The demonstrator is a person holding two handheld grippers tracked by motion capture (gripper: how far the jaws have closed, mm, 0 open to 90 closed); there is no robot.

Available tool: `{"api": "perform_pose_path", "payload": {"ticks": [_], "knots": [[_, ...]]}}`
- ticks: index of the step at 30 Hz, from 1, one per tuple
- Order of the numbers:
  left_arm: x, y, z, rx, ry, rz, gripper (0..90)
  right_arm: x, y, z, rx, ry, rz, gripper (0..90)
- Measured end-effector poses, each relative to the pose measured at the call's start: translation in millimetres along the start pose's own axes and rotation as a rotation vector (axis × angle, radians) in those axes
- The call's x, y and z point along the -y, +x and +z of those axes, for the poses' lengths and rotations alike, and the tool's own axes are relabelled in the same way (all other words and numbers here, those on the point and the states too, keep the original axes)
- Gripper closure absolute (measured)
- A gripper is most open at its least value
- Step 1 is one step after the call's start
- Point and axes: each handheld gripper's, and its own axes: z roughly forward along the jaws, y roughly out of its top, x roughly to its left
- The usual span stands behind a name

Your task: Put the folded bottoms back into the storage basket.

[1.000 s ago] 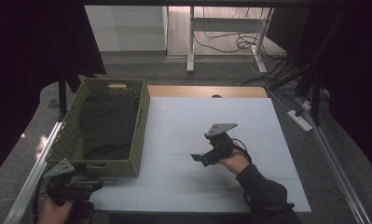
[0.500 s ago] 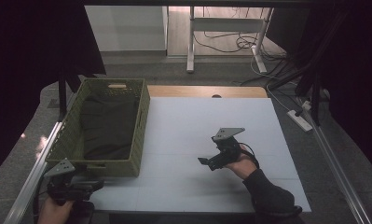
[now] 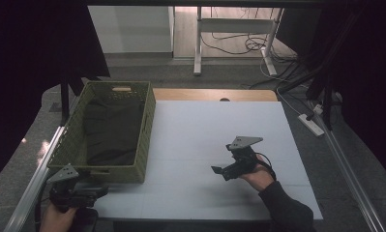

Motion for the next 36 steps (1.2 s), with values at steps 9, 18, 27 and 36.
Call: {"api": "perform_pose_path", "payload": {"ticks": [9, 18, 27, 36], "knots": [[-0.2, -0.5, 0.5, -0.005, 0.004, 0.003, 0.4, 10.8, 0.4, -13.6, 0.005, -0.019, 0.043, 0.0], [-0.5, -0.6, 1.0, -0.005, 0.009, 0.004, 0.6, 23.9, 2.5, -24.9, 0.025, -0.003, 0.065, 0.0], [-0.6, -0.6, 1.1, -0.006, 0.010, 0.003, 0.6, 38.1, 4.8, -35.4, 0.076, 0.009, 0.096, 0.0], [-0.7, -0.6, 1.3, -0.007, 0.013, 0.002, 0.6, 52.1, 8.0, -50.8, 0.117, 0.017, 0.122, 0.0]]}}
